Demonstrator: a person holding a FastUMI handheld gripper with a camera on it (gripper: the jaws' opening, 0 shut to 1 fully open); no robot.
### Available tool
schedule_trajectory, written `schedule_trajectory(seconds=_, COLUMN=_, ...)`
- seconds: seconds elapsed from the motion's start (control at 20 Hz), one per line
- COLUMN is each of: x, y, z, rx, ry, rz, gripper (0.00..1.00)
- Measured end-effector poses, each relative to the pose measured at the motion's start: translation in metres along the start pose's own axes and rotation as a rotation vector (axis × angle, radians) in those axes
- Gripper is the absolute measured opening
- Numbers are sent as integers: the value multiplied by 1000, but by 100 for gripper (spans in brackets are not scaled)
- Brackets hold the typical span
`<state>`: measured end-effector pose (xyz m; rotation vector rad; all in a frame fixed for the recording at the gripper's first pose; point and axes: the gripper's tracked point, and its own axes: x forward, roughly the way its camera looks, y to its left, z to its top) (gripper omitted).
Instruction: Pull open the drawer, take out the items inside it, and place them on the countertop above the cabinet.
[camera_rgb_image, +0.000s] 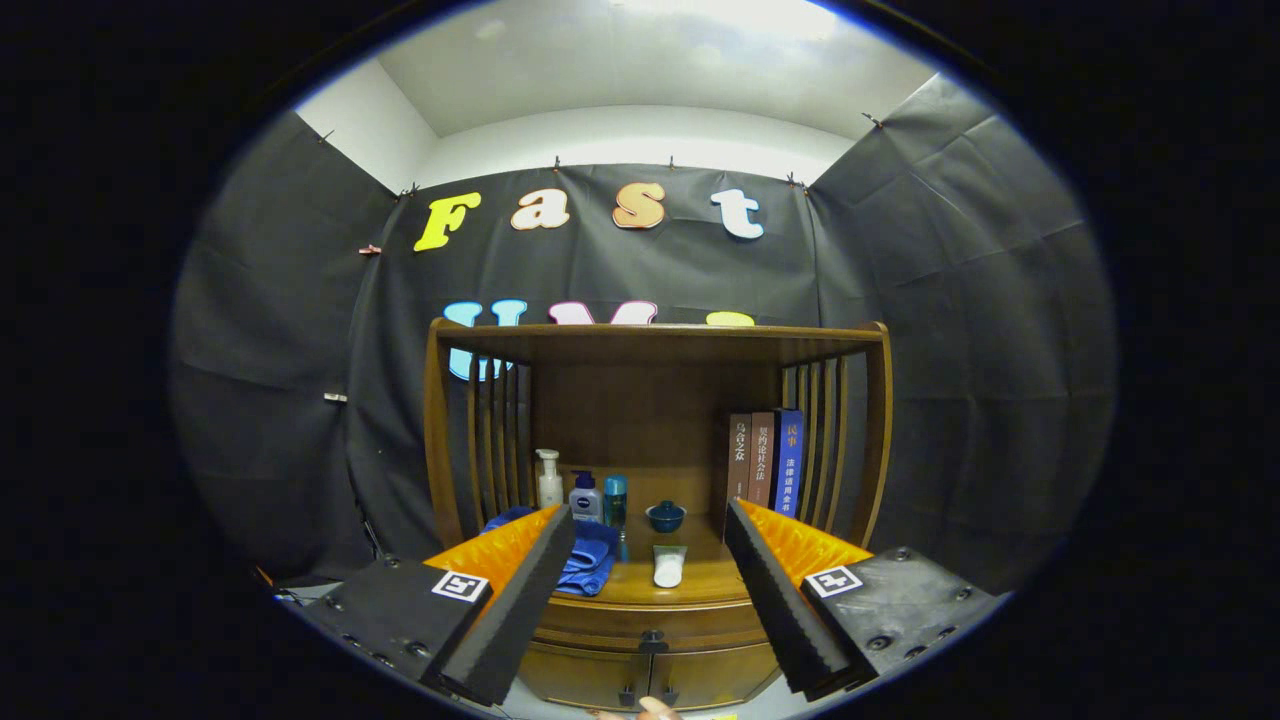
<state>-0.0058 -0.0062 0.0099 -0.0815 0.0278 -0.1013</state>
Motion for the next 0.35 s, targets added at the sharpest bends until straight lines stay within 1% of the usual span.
schedule_trajectory(seconds=0.35, x=-7, y=4, z=-2, rx=0, ry=17, rz=6, gripper=99)
